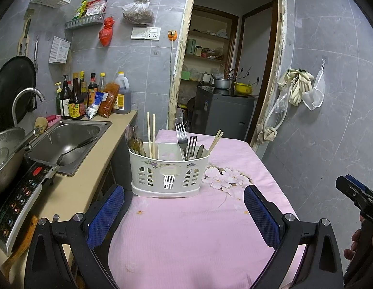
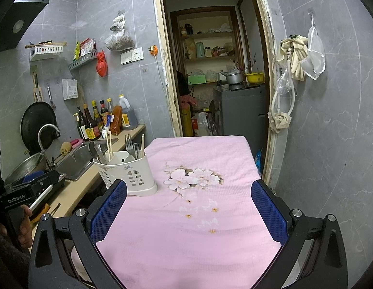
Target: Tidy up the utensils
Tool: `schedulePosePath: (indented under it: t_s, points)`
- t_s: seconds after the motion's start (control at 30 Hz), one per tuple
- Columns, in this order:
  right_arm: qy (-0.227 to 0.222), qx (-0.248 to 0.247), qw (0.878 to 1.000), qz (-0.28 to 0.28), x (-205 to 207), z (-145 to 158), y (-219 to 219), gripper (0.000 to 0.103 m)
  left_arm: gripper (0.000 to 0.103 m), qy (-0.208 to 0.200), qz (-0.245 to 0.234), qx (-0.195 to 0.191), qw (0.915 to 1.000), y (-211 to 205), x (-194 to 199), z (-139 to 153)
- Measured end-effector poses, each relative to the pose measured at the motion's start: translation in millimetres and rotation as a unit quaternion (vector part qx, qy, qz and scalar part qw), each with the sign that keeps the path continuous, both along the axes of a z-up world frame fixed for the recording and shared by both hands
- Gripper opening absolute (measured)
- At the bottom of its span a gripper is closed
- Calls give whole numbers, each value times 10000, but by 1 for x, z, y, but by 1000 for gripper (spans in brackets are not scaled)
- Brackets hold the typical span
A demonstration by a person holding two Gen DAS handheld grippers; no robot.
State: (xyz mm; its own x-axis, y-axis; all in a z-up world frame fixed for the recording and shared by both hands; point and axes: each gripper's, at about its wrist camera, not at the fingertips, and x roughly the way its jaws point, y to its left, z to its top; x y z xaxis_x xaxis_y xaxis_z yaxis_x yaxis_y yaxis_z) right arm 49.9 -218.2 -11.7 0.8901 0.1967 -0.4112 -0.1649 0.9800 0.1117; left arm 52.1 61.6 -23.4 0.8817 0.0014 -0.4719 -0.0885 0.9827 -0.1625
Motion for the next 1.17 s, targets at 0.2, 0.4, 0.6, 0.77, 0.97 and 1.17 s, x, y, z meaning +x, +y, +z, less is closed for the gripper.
schedulePosePath:
  t_s: [0.2, 0.4, 0.6, 0.77, 0.97, 1.17]
  points:
    - [9, 2, 10000, 25, 2, -2, 1, 101, 100, -1, -3, 7, 10000, 0, 1, 0]
    - [15, 7, 10000, 12, 2, -2, 2, 101, 100, 1, -1, 14, 10000, 0, 1, 0]
    - [26, 7, 10000, 14, 5, -4, 2, 101, 100, 10, -7, 14, 10000, 0, 1, 0]
    - [35, 9, 10000, 7, 7, -6, 2, 101, 100, 112, 35, 163, 9998, -3, 3, -1]
    - [60, 19, 10000, 1, 15, -11, -1, 101, 100, 115, 12, 222, 9997, -6, 7, -1]
    - [100, 29, 9999, -16, 21, -12, -2, 101, 100, 120, -22, 202, 9997, -8, 12, -2]
